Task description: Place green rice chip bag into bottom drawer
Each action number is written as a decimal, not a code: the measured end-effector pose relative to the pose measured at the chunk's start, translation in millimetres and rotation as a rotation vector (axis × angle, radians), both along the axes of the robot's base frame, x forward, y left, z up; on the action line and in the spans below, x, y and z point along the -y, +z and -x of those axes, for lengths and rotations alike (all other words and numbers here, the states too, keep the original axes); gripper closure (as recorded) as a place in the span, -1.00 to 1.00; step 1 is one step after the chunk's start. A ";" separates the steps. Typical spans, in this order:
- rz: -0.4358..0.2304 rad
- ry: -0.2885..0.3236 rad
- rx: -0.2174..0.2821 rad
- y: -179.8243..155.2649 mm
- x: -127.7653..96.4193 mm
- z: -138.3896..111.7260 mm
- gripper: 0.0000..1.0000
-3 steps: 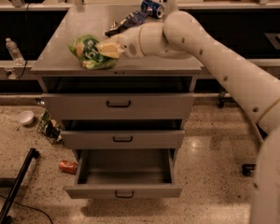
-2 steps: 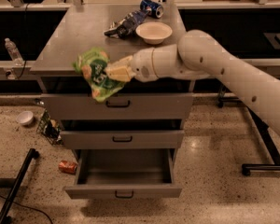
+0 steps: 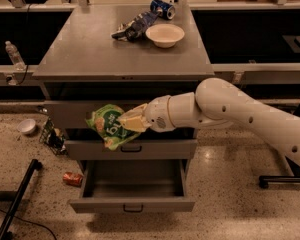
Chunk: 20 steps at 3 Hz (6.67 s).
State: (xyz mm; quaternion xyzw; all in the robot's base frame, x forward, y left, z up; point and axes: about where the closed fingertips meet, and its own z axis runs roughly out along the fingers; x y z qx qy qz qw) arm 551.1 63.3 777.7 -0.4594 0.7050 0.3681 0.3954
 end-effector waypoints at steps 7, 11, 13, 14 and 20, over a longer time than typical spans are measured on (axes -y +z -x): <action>0.119 0.160 0.038 -262.0 -17.8 -52.0 1.00; 0.263 0.066 0.062 -363.3 23.7 -22.2 1.00; 0.346 0.085 0.055 -425.8 44.9 -23.6 1.00; 0.372 0.083 0.062 -442.7 55.1 -39.3 1.00; 0.342 -0.070 0.091 -451.0 81.6 -59.3 -1.00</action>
Offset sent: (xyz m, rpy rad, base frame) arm 0.0080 0.0033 -0.0978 -0.0003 -0.0577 0.0564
